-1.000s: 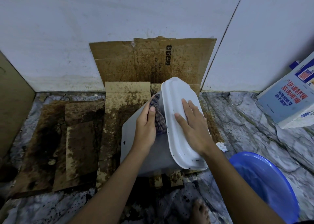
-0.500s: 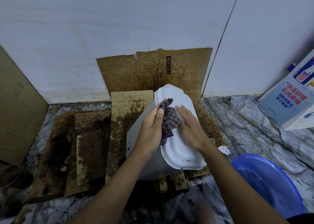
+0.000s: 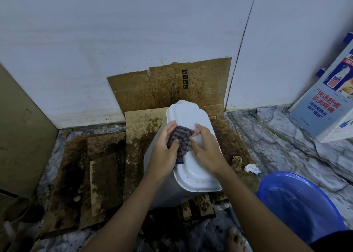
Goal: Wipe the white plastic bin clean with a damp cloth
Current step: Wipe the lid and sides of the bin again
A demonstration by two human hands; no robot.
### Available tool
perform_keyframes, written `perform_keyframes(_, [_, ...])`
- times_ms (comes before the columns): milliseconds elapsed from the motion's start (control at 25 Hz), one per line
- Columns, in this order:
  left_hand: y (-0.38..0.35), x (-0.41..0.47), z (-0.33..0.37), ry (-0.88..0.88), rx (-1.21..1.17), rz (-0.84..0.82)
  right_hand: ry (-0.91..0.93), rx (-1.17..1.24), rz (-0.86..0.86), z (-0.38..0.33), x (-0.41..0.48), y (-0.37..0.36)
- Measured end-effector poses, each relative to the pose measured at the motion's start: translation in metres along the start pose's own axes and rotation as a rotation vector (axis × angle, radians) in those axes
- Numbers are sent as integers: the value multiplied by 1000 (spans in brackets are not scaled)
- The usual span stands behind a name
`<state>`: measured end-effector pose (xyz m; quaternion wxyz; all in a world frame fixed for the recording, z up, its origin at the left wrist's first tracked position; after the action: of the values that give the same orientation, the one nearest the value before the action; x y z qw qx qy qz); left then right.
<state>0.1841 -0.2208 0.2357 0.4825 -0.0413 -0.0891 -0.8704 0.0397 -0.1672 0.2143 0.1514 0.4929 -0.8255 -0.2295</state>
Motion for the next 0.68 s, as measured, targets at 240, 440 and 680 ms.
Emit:
perform_keyframes(240, [25, -5, 5, -68, 271, 52, 113, -130, -131, -12, 3, -8])
perform_keyframes(440, [60, -9, 19, -81, 333, 235, 144, -362, -189, -16, -2, -17])
perform_keyframes(680, [71, -20, 50, -201, 219, 269, 153, -459, -99, -25, -12, -32])
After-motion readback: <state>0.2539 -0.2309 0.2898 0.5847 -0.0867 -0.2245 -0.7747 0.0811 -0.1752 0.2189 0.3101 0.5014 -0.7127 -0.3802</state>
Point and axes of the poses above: each hand's wrist, its own x-axis towards the middle knuckle, its own y-axis out of the back of the hand, z = x × y, the point moved 9 cm from there along x, towards the middle knuckle, and after that the axes turned 6 degrees about -y, right-handed, at the moved point
